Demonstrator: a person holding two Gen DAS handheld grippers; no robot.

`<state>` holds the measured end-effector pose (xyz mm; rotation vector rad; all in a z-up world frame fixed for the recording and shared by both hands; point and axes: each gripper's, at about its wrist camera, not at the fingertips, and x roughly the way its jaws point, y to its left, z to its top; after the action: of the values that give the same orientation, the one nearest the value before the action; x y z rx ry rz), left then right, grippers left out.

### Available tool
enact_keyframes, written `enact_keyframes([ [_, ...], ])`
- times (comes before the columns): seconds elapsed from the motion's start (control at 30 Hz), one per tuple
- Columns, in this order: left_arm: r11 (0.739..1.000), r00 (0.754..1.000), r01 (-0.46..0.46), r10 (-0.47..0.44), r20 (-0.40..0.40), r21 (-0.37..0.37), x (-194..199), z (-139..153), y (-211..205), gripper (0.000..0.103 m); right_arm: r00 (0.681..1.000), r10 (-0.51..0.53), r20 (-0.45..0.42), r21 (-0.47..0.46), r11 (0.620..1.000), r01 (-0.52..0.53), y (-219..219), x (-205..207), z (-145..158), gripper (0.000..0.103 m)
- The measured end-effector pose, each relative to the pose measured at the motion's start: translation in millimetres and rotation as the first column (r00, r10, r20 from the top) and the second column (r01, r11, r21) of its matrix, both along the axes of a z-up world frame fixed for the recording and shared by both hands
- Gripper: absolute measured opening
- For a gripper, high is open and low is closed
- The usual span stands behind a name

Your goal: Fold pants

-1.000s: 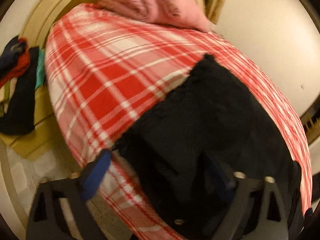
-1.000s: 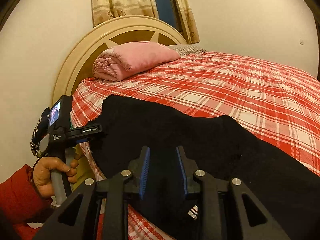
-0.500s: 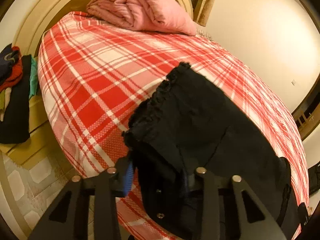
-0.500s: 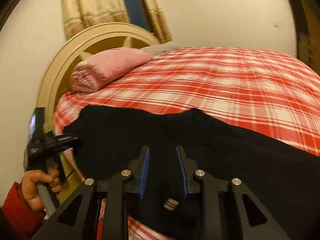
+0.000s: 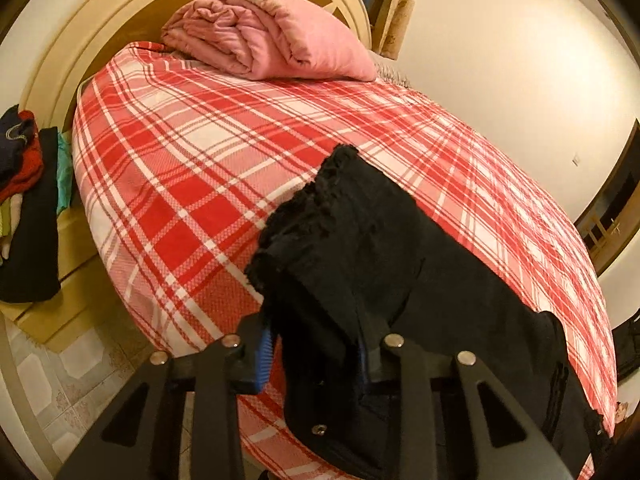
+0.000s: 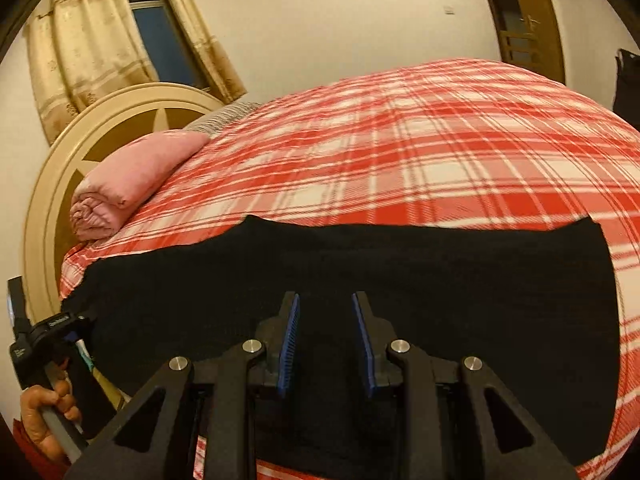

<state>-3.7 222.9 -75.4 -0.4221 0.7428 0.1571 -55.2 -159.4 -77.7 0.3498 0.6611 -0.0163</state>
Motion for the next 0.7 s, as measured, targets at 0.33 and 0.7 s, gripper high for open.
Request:
enact_keyframes([
  [0.33,0.995,0.992,0.091,-0.094,0.087,0.047,-8.9,24.0,-21.5,0.032,0.999,0.007,-0.054,0.045,0.999,-0.005,-9.3,0.9,-20.4,0.029],
  [0.7,0.892,0.854,0.415,-0.449,0.263,0.178,-20.8,97.9,-144.5,0.032,0.991,-0.131,0.021,0.107,0.986,0.128,-58.4,-29.7,-4.4,0.029],
])
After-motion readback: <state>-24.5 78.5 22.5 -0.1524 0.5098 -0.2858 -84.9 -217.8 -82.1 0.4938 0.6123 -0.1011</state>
